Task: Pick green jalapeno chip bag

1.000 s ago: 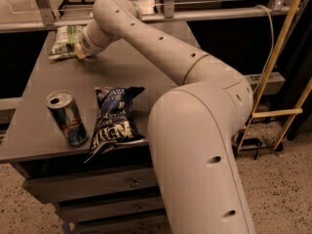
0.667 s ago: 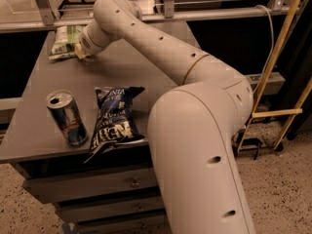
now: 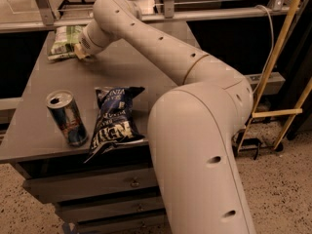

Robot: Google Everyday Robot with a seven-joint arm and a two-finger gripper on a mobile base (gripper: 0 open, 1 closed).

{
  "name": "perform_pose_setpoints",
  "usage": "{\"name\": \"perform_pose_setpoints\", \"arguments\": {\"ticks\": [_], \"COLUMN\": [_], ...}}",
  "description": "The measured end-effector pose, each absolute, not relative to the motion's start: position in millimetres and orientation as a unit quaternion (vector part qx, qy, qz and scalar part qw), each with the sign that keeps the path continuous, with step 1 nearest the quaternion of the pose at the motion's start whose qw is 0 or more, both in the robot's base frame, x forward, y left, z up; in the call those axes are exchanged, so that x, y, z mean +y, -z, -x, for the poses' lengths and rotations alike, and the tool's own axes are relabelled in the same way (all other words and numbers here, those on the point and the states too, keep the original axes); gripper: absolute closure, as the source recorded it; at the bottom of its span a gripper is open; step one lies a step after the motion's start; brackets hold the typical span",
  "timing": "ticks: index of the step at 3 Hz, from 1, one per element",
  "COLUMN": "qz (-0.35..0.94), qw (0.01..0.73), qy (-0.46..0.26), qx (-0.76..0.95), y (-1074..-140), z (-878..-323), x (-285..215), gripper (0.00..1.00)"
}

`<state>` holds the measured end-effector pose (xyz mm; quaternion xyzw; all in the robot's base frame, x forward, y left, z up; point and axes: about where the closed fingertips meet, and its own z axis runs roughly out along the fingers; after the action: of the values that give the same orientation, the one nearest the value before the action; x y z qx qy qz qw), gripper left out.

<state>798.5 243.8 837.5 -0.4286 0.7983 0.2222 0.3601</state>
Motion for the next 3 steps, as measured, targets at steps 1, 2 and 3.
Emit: {"name": "perform_pose_setpoints", "arguments": {"ticks": [1,2,3], "qz": [0.429,0.429,0.429], "qw": [0.360,0.360,0.360], "qy": [-0.222,-0.222,-0.222], "qx": [0.798,0.798,0.798], "y": [-837.6,-837.8,-838.0], "z": [-798.5,-798.5,-798.4], "x": [243.8,243.8,243.8], "gripper": [1.00,1.00,1.00]}}
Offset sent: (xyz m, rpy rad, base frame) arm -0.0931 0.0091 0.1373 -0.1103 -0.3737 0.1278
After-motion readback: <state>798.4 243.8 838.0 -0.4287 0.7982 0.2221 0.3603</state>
